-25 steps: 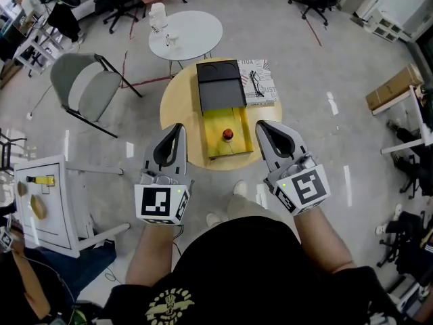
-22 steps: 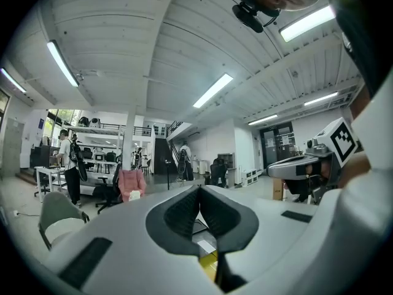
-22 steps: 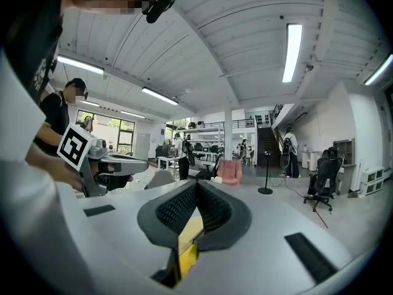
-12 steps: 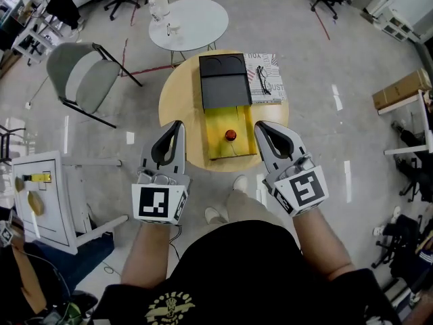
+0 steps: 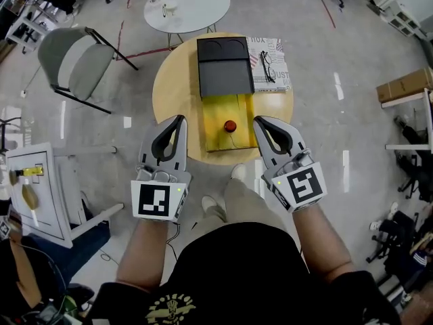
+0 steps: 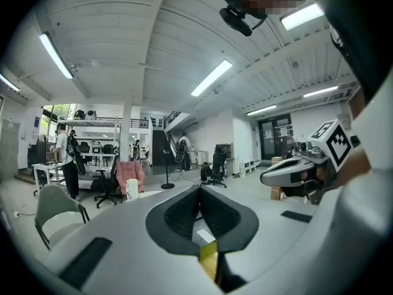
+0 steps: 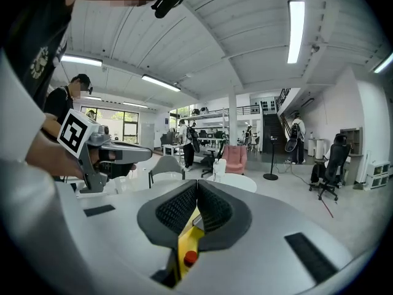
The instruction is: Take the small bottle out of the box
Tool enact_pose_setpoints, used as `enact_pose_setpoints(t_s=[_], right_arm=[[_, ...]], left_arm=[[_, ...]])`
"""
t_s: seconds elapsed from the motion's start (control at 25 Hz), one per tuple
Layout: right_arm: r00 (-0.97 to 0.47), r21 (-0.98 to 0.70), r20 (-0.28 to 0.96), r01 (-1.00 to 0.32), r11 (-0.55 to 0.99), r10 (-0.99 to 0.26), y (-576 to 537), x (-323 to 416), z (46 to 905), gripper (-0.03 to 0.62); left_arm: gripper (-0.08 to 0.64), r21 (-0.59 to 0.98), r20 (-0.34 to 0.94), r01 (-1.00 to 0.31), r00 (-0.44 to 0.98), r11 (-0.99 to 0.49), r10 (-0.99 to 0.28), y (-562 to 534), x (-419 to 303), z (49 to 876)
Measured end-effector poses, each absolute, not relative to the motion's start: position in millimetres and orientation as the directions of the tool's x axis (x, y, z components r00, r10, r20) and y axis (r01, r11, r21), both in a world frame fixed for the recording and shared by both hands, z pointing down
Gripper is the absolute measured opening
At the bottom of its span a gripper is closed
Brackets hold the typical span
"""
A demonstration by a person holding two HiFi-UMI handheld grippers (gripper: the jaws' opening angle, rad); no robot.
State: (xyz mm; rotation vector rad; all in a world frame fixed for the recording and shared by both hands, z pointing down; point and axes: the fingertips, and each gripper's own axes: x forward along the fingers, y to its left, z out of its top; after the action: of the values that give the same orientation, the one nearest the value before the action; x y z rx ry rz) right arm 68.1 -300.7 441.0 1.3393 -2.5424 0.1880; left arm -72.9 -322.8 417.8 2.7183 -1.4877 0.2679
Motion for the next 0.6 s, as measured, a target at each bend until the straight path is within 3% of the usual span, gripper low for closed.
enact_pose_setpoints(t_s=[0.6], right_arm=[[-0.575,-0.055,0.363,-0.798,0.600,-0.733,-315,50,515,0.033]], left_arm=[[0.015,-0.004,0.188,-0.865,0.492,-0.502,-0.850,-332,-83,461]])
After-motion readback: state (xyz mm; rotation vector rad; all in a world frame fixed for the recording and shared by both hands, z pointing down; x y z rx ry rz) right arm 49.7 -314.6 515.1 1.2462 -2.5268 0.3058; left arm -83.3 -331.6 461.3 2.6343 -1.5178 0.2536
